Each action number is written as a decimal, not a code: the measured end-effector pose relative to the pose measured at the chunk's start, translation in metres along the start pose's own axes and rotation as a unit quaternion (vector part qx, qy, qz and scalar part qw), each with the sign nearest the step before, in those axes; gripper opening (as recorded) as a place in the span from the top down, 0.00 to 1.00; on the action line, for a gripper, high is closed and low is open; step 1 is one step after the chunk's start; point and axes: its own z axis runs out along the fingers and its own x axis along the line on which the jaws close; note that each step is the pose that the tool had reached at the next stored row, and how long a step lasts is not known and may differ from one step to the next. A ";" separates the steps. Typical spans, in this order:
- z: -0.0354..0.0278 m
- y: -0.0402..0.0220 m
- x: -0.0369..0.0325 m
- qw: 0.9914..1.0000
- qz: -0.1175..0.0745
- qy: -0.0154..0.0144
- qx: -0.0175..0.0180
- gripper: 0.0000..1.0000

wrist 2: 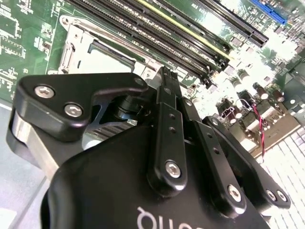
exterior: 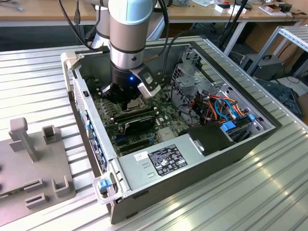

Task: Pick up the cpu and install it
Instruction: 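Install the second cpu locking lever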

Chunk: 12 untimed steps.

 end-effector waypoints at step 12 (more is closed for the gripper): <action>-0.0021 0.0002 -0.0058 1.000 0.000 0.010 0.002 0.89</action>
